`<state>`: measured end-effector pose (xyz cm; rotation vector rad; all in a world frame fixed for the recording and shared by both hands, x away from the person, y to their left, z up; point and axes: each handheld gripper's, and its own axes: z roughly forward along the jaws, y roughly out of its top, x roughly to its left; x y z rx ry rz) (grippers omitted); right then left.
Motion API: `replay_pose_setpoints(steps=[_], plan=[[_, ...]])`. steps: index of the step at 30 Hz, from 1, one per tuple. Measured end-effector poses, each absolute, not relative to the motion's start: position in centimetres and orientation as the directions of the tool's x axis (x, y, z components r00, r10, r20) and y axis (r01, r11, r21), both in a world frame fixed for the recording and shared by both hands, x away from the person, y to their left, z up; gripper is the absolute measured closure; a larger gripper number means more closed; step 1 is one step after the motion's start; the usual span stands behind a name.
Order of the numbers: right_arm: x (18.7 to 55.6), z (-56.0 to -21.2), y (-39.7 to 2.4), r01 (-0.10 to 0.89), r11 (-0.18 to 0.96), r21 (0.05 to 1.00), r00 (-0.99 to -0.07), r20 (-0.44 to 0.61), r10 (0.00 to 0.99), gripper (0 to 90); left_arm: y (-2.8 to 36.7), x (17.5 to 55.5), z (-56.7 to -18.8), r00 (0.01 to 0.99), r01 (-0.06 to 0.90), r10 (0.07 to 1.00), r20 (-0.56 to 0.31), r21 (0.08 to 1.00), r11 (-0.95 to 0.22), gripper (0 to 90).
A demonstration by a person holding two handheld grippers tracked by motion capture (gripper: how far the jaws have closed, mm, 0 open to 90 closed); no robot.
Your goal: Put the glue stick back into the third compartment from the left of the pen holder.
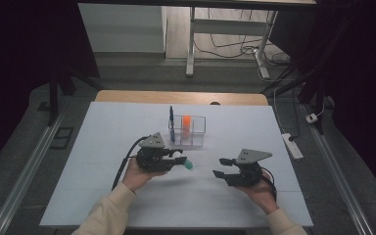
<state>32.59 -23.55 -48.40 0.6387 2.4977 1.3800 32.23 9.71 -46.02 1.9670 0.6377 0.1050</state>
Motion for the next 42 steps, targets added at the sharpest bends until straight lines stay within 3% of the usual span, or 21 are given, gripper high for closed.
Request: replay_pose_setpoints(steps=[15, 42], plan=[[32.6, -49.0, -26.9, 0.312, 0.464, 0.829, -0.836, 0.007, 0.549, 41.8, 10.5, 32.3, -45.5, 0.848, 0.388, 0.495, -0.191, 0.86, -0.332, 64.7], [32.9, -49.4, -28.6, 0.339, 0.439, 0.832, -0.814, 0.025, 0.58, 41.0, 9.7, 33.4, -42.9, 0.842, 0.382, 0.503, -0.197, 0.875, -0.297, 64.7]])
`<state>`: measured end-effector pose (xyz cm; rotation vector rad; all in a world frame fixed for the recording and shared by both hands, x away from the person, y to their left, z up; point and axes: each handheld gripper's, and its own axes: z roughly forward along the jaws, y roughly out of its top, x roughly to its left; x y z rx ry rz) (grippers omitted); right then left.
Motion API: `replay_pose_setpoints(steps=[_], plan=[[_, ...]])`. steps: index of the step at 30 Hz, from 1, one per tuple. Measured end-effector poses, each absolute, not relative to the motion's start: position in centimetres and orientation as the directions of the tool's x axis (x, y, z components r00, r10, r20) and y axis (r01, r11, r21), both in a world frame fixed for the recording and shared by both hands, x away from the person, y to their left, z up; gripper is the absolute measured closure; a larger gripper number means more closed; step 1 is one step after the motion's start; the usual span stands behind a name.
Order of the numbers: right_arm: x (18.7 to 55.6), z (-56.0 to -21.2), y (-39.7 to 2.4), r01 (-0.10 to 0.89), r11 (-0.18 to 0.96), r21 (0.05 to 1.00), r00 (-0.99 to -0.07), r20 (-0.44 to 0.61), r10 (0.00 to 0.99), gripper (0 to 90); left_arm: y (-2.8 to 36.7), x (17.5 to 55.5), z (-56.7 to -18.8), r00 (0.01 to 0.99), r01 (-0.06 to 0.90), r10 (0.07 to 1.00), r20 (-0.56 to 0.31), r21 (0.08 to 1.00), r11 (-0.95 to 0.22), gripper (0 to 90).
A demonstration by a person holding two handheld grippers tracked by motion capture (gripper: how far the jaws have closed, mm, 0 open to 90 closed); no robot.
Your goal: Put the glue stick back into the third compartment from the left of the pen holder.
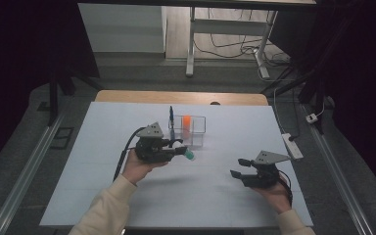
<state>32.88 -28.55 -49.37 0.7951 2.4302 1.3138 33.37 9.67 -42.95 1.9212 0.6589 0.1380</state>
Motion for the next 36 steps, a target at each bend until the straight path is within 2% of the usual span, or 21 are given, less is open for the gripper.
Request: replay_pose_setpoints(steps=[17, 36], plan=[[32.9, -49.5, -28.9, 0.345, 0.43, 0.835, -0.808, 0.031, 0.589, 40.6, 9.3, 35.3, -39.6, 0.834, 0.37, 0.516, -0.193, 0.891, -0.265, 64.6], [33.1, -49.7, -29.2, 0.354, 0.43, 0.831, -0.803, 0.034, 0.595, 40.3, 9.1, 37.7, -38.1, 0.821, 0.367, 0.541, -0.185, 0.896, -0.251, 64.7]])
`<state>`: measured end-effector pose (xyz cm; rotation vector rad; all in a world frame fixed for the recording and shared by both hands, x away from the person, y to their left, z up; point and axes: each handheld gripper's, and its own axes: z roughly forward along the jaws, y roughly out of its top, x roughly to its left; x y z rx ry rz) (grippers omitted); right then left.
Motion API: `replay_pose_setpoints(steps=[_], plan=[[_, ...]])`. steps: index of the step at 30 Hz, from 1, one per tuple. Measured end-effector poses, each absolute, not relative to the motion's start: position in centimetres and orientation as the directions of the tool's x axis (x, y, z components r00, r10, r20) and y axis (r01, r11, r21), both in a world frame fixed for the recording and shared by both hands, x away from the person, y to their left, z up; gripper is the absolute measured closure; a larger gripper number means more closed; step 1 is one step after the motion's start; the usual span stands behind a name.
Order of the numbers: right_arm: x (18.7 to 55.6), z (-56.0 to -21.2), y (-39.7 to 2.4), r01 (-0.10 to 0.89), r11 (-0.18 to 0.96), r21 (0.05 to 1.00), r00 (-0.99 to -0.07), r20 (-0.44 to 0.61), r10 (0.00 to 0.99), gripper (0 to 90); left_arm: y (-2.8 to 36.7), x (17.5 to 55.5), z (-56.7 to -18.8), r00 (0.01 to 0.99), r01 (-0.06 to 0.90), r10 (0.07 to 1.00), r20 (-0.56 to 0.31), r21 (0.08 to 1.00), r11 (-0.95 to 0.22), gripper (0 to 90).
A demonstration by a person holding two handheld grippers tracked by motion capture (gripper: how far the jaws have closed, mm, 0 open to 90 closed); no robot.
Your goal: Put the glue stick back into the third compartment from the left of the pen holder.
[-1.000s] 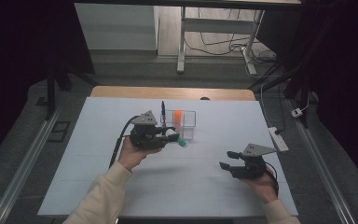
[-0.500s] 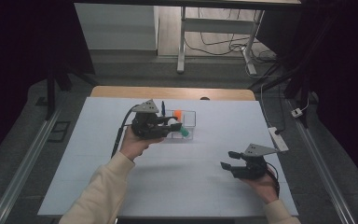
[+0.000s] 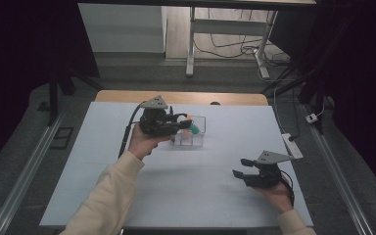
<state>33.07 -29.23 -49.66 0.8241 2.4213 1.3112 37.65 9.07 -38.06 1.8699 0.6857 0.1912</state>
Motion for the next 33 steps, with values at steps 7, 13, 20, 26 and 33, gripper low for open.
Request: replay_pose_setpoints(steps=[7, 13, 20, 26, 33], plan=[[33.1, -49.8, -29.3, 0.357, 0.432, 0.828, -0.801, 0.033, 0.598, 39.7, 8.5, 39.4, -37.6, 0.81, 0.375, 0.56, -0.172, 0.887, -0.27, 64.6], [33.2, -49.8, -29.4, 0.36, 0.43, 0.828, -0.8, 0.036, 0.599, 39.6, 8.4, 40.9, -37.7, 0.786, 0.396, 0.597, -0.163, 0.873, -0.283, 64.6], [33.2, -49.8, -29.5, 0.363, 0.429, 0.827, -0.797, 0.037, 0.602, 39.6, 7.8, 42.4, -38.5, 0.766, 0.426, 0.623, -0.159, 0.851, -0.308, 64.6], [33.2, -49.8, -29.4, 0.361, 0.432, 0.826, -0.797, 0.033, 0.603, 39.5, 6.5, 43.6, -39.1, 0.758, 0.442, 0.638, -0.135, 0.825, -0.351, 64.6], [33.3, -49.9, -29.5, 0.364, 0.427, 0.828, -0.798, 0.042, 0.601, 39.5, 5.3, 45.1, -40.6, 0.74, 0.484, 0.658, -0.138, 0.788, -0.38, 64.3]])
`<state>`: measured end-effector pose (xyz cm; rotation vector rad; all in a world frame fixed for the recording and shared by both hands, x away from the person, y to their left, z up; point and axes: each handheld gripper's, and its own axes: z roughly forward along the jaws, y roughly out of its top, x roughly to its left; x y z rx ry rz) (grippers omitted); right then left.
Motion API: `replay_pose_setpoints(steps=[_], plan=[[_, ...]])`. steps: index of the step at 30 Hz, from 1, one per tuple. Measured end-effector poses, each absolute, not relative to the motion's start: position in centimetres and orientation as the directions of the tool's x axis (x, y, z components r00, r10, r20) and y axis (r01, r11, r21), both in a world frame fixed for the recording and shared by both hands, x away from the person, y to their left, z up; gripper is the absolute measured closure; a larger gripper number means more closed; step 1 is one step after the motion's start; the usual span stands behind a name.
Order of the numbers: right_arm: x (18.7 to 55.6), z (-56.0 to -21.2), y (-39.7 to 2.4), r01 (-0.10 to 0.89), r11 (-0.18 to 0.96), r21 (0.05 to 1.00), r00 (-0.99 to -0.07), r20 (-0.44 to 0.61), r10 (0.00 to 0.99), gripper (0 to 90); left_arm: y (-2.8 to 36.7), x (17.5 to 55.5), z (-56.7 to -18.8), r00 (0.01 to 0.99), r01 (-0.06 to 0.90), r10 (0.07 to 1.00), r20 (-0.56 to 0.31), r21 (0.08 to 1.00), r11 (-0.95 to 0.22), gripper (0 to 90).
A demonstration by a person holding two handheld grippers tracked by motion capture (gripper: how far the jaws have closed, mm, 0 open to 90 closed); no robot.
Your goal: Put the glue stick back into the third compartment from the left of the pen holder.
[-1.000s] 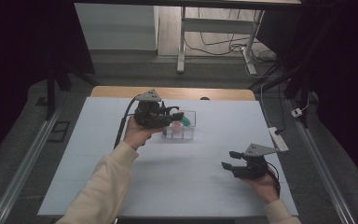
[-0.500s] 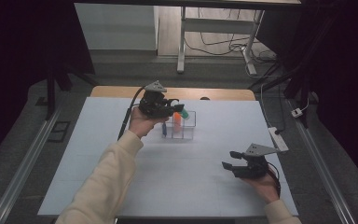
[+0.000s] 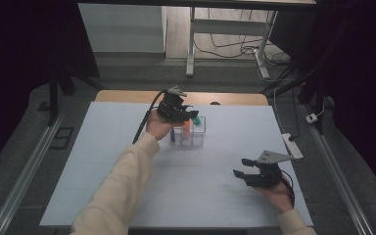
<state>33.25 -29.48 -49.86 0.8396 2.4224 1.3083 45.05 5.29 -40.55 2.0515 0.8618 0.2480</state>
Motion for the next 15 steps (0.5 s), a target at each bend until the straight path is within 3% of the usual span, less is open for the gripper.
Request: replay_pose_setpoints(steps=[5, 10, 15], plan=[[33.3, -50.0, -29.3, 0.363, 0.444, 0.819, -0.8, 0.03, 0.599, 39.4, 4.6, 45.4, -41.3, 0.747, 0.484, 0.647, -0.151, 0.79, -0.375, 63.5], [33.3, -49.9, -29.5, 0.366, 0.438, 0.821, -0.801, 0.038, 0.598, 39.0, 4.9, 45.0, -40.9, 0.769, 0.453, 0.615, -0.174, 0.827, -0.333, 44.4], [33.2, -50.0, -29.5, 0.365, 0.437, 0.822, -0.8, 0.037, 0.598, 38.6, 5.8, 43.9, -40.5, 0.783, 0.434, 0.6, -0.164, 0.835, -0.338, 41.5]])
